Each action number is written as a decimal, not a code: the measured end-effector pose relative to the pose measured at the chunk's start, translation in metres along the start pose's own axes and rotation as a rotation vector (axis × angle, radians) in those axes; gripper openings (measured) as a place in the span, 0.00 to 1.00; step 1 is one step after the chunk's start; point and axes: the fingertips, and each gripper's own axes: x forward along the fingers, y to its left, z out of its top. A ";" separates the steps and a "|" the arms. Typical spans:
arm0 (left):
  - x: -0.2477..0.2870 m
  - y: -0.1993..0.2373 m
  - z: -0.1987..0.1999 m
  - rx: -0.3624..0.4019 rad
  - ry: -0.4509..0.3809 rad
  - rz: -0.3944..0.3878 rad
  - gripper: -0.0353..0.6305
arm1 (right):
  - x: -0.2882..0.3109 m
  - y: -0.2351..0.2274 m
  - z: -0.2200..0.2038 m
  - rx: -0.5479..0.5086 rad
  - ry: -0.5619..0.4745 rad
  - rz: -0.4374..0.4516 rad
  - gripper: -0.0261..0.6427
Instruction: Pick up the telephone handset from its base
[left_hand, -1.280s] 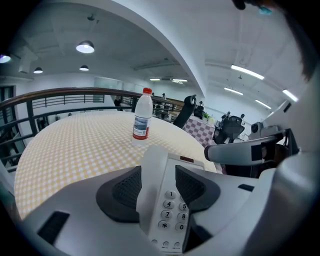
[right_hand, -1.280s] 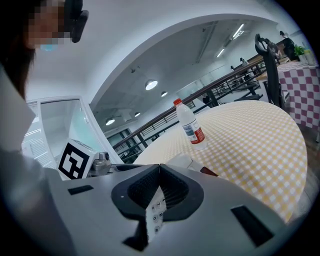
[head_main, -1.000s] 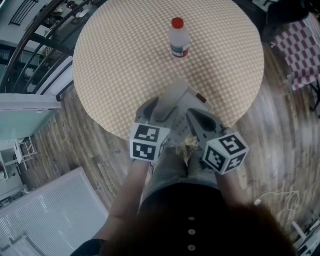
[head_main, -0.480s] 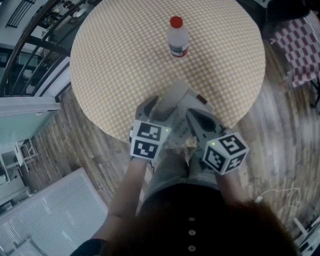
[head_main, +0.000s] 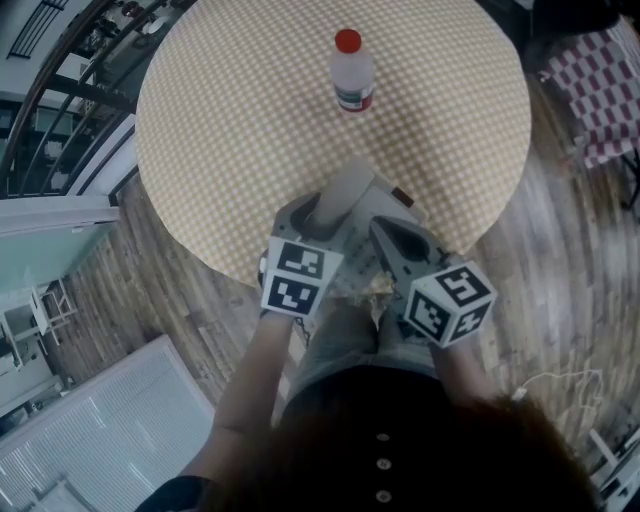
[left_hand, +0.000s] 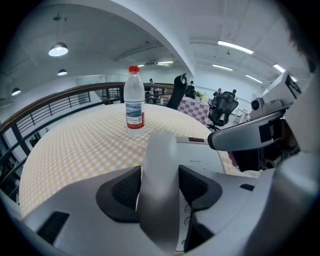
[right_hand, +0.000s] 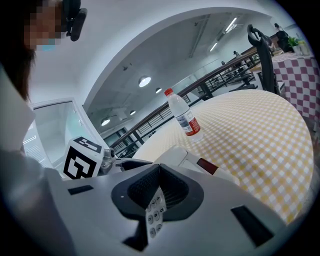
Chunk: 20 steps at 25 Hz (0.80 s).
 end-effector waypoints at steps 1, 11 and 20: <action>0.000 0.000 0.000 0.007 0.001 0.000 0.42 | 0.000 0.000 -0.001 0.000 0.002 0.000 0.06; 0.002 -0.002 -0.001 0.044 0.007 -0.020 0.39 | -0.002 -0.002 -0.002 0.001 -0.003 -0.002 0.06; -0.001 -0.003 0.001 0.049 0.006 0.001 0.39 | -0.008 0.001 0.001 -0.007 -0.013 -0.002 0.06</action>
